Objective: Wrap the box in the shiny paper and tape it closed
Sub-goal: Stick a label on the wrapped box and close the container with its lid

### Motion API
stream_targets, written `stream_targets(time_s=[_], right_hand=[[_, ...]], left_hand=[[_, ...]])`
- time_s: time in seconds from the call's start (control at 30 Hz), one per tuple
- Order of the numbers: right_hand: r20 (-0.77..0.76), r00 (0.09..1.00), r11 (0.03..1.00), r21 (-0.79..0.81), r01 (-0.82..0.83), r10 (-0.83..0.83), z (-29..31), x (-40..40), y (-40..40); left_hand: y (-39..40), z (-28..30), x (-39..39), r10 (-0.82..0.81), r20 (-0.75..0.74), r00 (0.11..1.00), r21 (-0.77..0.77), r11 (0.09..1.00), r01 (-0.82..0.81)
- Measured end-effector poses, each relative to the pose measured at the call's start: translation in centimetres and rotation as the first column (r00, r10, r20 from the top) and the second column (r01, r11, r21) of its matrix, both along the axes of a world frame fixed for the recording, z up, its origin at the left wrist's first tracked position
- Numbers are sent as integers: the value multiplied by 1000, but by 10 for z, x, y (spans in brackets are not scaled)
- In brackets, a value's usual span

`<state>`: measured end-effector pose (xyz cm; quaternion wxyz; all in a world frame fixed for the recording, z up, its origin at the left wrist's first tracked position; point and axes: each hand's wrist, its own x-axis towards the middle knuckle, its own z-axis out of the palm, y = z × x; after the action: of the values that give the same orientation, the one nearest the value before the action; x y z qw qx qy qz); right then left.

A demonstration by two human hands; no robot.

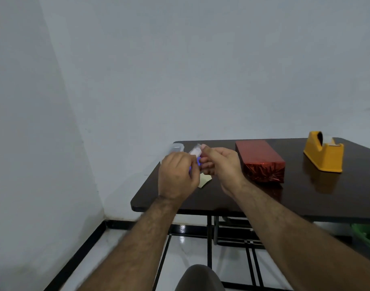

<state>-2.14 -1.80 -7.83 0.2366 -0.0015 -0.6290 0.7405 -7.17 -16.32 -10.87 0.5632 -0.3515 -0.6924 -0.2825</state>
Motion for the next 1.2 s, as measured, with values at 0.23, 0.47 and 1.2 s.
stream_targets(time_s=[0.23, 0.47, 1.2], right_hand=[[43, 998, 999, -1, 35, -35, 2, 9, 9], [63, 988, 982, 131, 134, -143, 10, 7, 41], [322, 893, 931, 288, 224, -314, 88, -23, 196]], left_hand=[[18, -4, 6, 74, -205, 976, -3, 997, -76], [20, 2, 15, -119, 124, 985, 193, 977, 94], [146, 94, -55, -456, 887, 77, 435, 880, 192]])
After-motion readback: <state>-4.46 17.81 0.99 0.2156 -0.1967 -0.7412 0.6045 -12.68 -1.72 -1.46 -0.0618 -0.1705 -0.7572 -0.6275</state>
